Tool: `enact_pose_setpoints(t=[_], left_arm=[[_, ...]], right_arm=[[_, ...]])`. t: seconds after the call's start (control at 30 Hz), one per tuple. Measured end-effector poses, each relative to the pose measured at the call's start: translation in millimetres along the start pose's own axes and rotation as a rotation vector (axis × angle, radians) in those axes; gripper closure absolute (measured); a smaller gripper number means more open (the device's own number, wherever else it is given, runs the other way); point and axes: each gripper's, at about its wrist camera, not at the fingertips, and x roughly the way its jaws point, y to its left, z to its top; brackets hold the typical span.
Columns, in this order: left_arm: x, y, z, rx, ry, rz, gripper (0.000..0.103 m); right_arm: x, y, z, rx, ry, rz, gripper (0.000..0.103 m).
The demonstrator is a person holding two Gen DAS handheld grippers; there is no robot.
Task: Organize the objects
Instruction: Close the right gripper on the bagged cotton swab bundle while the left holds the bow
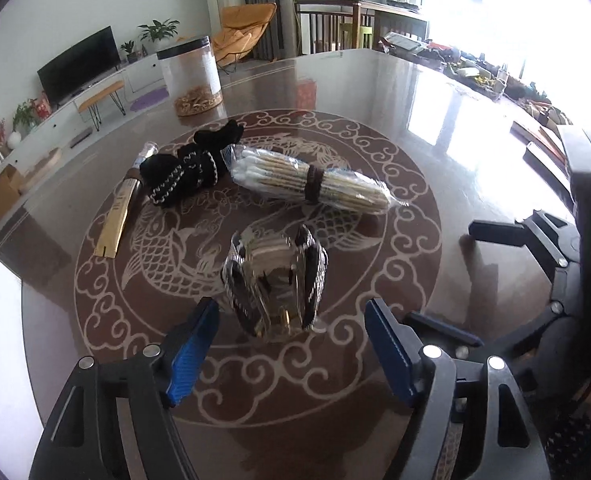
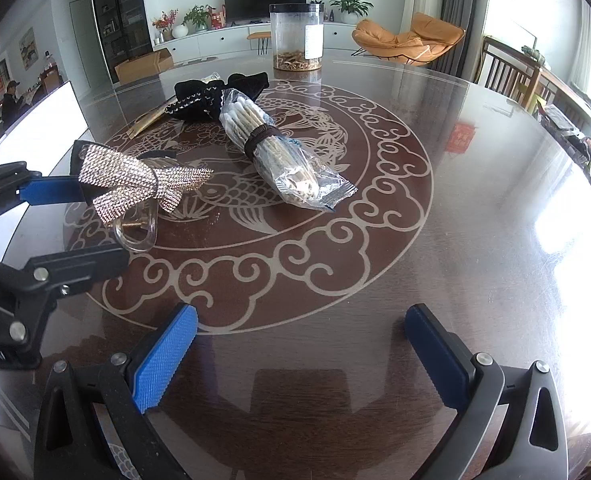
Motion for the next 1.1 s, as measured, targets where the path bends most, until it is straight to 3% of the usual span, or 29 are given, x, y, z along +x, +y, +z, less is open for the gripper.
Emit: enact_pose_setpoints(t=[0.07, 0.13, 0.17, 0.33, 0.43, 0.5, 0.6, 0.7, 0.77, 0.9, 0.93, 0.97, 1.1], left_arm=[[9.0, 3.8, 10.8, -0.040, -0.014, 0.042, 0.024], [18.2, 14.5, 19.5, -0.124, -0.010, 0.034, 0.025], [23.9, 20.2, 21.6, -0.166, -0.009, 0.013, 0.048], [5.8, 25.2, 7.9, -0.228, -0.050, 0.038, 0.049], [-25.5, 29.3, -17.7, -0.276, -0.066, 0.040, 0.049], [-46.8, 30.2, -38.1, -0.306, -0.079, 0.038, 0.049], [-70.0, 32.7, -60.6, -0.370, -0.094, 0.009, 0.049], [-90.4, 33.4, -74.4, -0.410, -0.104, -0.032, 0.049], [-109.0, 29.4, -79.8, -0.397, -0.122, -0.030, 0.049], [-133.0, 33.5, -92.8, -0.397, -0.134, -0.029, 0.049], [-138.0, 35.8, -96.7, -0.403, -0.136, -0.029, 0.049], [-142.8, 38.1, -100.4, -0.410, -0.141, -0.027, 0.049], [-159.9, 45.9, -117.6, -0.429, -0.155, -0.012, 0.049]], right_arm=[[-0.2, 0.0, 0.0, 0.000, 0.000, 0.000, 0.000], [-0.1, 0.0, 0.0, 0.002, 0.000, -0.002, 0.000], [-1.3, 0.1, -0.2, 0.002, 0.000, -0.002, 0.000], [-2.5, -1.6, -0.6, -0.013, -0.001, 0.017, 0.000], [-18.1, -17.4, 0.2, 0.007, -0.004, 0.169, 0.000], [-34.4, -28.4, 15.2, 0.039, -0.054, 0.187, 0.000], [-44.2, -21.0, 65.5, -0.061, -0.106, 0.161, 0.000], [-10.4, -1.3, 109.2, -0.123, 0.035, 0.237, 0.001], [16.3, 17.7, 125.0, -0.159, 0.113, 0.222, 0.021], [50.7, 55.4, 127.4, -0.280, 0.186, 0.132, 0.031], [52.6, 59.9, 125.8, -0.291, 0.196, 0.117, 0.061], [48.4, 60.5, 124.8, -0.254, 0.195, 0.155, 0.073], [23.4, 57.5, 103.0, -0.213, 0.182, 0.164, 0.073]])
